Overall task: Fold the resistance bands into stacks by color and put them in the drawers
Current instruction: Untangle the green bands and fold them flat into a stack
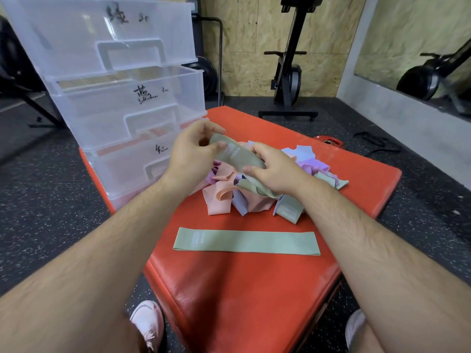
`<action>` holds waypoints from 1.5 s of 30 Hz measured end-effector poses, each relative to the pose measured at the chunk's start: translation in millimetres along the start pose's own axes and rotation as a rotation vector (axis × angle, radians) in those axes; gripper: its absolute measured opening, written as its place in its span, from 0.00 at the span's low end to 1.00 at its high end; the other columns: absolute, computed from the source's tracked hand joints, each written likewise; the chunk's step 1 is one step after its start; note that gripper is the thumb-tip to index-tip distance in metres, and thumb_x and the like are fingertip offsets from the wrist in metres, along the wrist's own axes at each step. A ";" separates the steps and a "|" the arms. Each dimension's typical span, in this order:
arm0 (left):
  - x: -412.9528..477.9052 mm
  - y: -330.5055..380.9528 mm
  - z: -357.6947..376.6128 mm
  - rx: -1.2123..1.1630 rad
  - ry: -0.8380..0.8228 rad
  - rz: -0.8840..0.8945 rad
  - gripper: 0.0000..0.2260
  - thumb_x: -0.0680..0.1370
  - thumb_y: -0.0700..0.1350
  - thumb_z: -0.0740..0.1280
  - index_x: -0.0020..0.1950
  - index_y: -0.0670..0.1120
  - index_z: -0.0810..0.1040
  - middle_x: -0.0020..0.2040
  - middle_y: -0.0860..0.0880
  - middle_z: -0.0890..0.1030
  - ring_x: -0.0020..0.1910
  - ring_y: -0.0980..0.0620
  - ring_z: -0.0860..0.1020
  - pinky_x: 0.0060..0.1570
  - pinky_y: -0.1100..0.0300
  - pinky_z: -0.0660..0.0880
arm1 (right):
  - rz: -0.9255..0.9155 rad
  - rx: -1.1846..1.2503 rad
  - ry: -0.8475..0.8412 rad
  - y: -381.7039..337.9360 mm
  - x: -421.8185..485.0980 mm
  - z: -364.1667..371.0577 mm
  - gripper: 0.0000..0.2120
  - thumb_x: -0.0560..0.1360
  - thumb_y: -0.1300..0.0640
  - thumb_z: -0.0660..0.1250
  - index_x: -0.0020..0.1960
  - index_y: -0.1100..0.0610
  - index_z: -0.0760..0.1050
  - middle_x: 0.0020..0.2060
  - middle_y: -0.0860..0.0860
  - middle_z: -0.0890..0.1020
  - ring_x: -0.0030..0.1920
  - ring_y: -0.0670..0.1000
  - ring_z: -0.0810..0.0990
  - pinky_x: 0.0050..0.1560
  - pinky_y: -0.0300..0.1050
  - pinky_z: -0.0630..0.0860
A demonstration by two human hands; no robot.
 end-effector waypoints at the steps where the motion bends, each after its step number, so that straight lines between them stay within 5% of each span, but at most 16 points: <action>1: 2.4 -0.3 -4.5 -0.028 0.029 -0.005 0.09 0.75 0.33 0.71 0.50 0.46 0.80 0.42 0.48 0.81 0.40 0.55 0.79 0.42 0.61 0.78 | 0.017 -0.047 -0.003 5.8 -0.5 -1.9 0.14 0.78 0.55 0.69 0.43 0.39 0.69 0.39 0.31 0.77 0.41 0.31 0.75 0.40 0.28 0.66; 6: 5.5 -6.0 -19.3 -0.109 0.107 -0.058 0.11 0.75 0.33 0.71 0.49 0.49 0.80 0.44 0.51 0.83 0.42 0.56 0.81 0.48 0.60 0.79 | 0.128 -0.174 0.021 28.0 -4.7 -23.8 0.05 0.78 0.50 0.68 0.49 0.50 0.74 0.43 0.47 0.81 0.45 0.51 0.79 0.48 0.52 0.76; 10: 6.4 -9.2 -25.2 -0.163 0.158 -0.112 0.10 0.75 0.34 0.71 0.49 0.49 0.79 0.45 0.51 0.83 0.43 0.54 0.82 0.45 0.61 0.79 | 0.162 -0.203 0.056 39.6 -17.6 -50.4 0.04 0.77 0.52 0.69 0.49 0.51 0.75 0.43 0.48 0.81 0.45 0.51 0.79 0.41 0.46 0.73; 17: 0.8 -29.8 -38.4 -0.147 0.108 -0.273 0.10 0.72 0.36 0.74 0.47 0.50 0.80 0.48 0.46 0.84 0.50 0.40 0.83 0.55 0.40 0.77 | 0.253 -0.005 0.115 55.6 -50.8 -91.0 0.05 0.74 0.56 0.74 0.47 0.49 0.80 0.41 0.42 0.83 0.39 0.38 0.79 0.40 0.36 0.72; 21: -14.5 -40.6 -43.4 -0.107 0.019 -0.359 0.10 0.73 0.32 0.72 0.46 0.45 0.77 0.46 0.43 0.81 0.41 0.47 0.81 0.48 0.53 0.80 | 0.336 0.158 0.053 63.4 -74.3 -91.6 0.06 0.74 0.61 0.75 0.49 0.54 0.81 0.34 0.44 0.82 0.32 0.40 0.79 0.33 0.34 0.73; 25: -38.3 -65.3 -49.2 0.051 -0.106 -0.461 0.08 0.72 0.33 0.74 0.46 0.42 0.78 0.42 0.43 0.80 0.40 0.47 0.79 0.48 0.53 0.79 | 0.398 0.112 -0.032 69.9 -92.8 -72.8 0.08 0.73 0.60 0.76 0.51 0.54 0.81 0.40 0.53 0.82 0.38 0.47 0.78 0.39 0.40 0.74; 28: -56.8 -84.1 -49.3 0.209 -0.177 -0.477 0.09 0.72 0.33 0.75 0.45 0.42 0.77 0.39 0.45 0.79 0.37 0.49 0.77 0.39 0.58 0.76 | 0.406 -0.033 -0.108 74.1 -103.4 -49.6 0.07 0.71 0.57 0.77 0.47 0.50 0.81 0.45 0.52 0.85 0.42 0.49 0.81 0.46 0.46 0.77; 32: -75.2 -101.6 -46.8 0.372 -0.227 -0.419 0.08 0.71 0.35 0.76 0.44 0.44 0.79 0.36 0.48 0.77 0.33 0.53 0.75 0.30 0.67 0.74 | 0.385 -0.209 -0.164 75.9 -114.0 -19.3 0.07 0.71 0.56 0.75 0.48 0.50 0.81 0.45 0.46 0.84 0.47 0.48 0.80 0.42 0.40 0.73; 37: -81.8 -118.9 -46.3 0.694 -0.304 -0.334 0.08 0.70 0.41 0.75 0.47 0.48 0.80 0.38 0.52 0.78 0.36 0.56 0.74 0.33 0.63 0.67 | 0.395 -0.320 -0.187 80.6 -119.9 -1.0 0.07 0.72 0.53 0.75 0.49 0.50 0.82 0.47 0.47 0.82 0.49 0.48 0.79 0.44 0.41 0.72; 42: -80.9 -123.7 -42.4 0.858 -0.411 -0.085 0.11 0.70 0.46 0.74 0.51 0.48 0.82 0.49 0.46 0.78 0.51 0.46 0.77 0.51 0.58 0.71 | 0.341 -0.480 -0.255 81.1 -119.0 0.7 0.12 0.73 0.49 0.73 0.54 0.51 0.81 0.53 0.47 0.82 0.56 0.50 0.79 0.57 0.45 0.76; 45: -87.5 -118.9 -32.3 0.817 -0.567 0.012 0.21 0.66 0.61 0.67 0.56 0.56 0.82 0.55 0.52 0.78 0.58 0.49 0.76 0.62 0.51 0.72 | 0.312 -0.502 -0.362 76.4 -122.5 0.8 0.20 0.71 0.43 0.74 0.61 0.47 0.79 0.55 0.43 0.78 0.58 0.47 0.76 0.60 0.45 0.74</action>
Point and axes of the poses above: each hand's wrist, its own x-axis towards the middle knuckle, its own z-axis out of the palm, y = z × x, the point moved 4 cm from there along x, towards the middle knuckle
